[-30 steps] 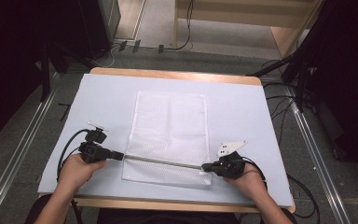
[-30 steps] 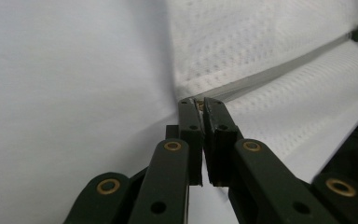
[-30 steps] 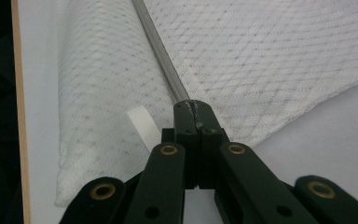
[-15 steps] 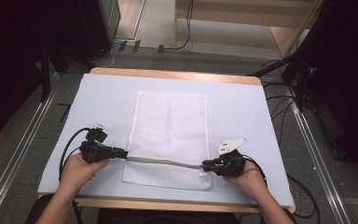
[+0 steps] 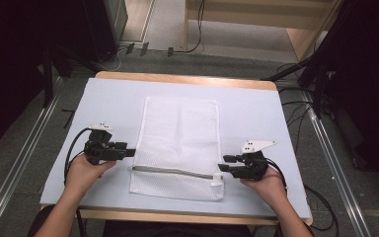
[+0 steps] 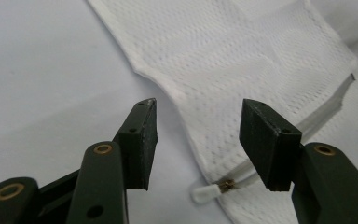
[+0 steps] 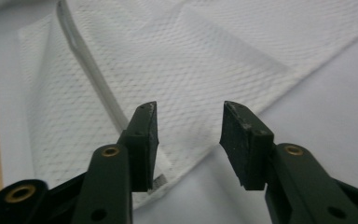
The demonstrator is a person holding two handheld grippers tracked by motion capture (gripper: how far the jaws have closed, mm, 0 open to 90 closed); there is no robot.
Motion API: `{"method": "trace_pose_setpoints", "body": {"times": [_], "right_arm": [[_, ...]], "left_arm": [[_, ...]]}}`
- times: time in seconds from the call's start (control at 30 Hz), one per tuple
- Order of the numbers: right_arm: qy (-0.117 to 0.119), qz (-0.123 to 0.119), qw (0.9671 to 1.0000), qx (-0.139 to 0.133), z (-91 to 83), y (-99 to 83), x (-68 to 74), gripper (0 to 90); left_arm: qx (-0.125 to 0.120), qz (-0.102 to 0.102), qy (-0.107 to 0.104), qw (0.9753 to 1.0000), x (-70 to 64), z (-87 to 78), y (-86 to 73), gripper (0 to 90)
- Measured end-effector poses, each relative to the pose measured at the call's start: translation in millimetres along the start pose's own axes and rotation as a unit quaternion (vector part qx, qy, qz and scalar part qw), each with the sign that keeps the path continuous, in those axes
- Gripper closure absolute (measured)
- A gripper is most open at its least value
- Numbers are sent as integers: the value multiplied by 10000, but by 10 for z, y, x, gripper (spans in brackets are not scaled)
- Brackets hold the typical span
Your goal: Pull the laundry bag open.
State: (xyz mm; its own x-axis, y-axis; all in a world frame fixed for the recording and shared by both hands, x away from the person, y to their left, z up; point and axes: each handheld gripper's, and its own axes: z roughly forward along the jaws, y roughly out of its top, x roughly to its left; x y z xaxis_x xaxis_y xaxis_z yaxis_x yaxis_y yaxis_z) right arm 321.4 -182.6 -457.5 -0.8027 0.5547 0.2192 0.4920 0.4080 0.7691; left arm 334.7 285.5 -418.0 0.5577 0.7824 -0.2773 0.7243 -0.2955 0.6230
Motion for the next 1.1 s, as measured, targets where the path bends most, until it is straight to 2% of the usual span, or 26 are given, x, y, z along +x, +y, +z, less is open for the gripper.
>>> {"method": "trace_pose_setpoints", "body": {"times": [0.07,0.2,0.37,0.47,0.63,0.67,0.8,1.1], "right_arm": [[-136,132,9998,-36,-32,-9,-52,534],[-361,187,9991,-79,-94,-34,-134,502],[-593,325,9976,-165,-194,-73,-217,456],[-798,510,9951,-267,-261,-110,-294,404],[-984,848,9906,-416,-328,-165,-401,371],[-994,929,9899,-408,-336,-170,-404,370],[-1056,1007,9882,-462,-352,-182,-438,365],[-1083,1011,9881,-420,-325,-184,-440,361]], "left_arm": [[-30,52,121,9999,49,-4,11,439],[-94,55,228,9997,158,-25,31,428],[-172,-72,285,9994,267,-65,31,409],[-215,-23,367,9991,296,-85,21,384],[-172,132,546,9983,321,-83,-7,364],[-182,127,569,9981,323,-77,-16,362],[-113,175,586,9981,328,-65,-26,358],[-48,134,607,9981,346,-52,-43,349]]}}
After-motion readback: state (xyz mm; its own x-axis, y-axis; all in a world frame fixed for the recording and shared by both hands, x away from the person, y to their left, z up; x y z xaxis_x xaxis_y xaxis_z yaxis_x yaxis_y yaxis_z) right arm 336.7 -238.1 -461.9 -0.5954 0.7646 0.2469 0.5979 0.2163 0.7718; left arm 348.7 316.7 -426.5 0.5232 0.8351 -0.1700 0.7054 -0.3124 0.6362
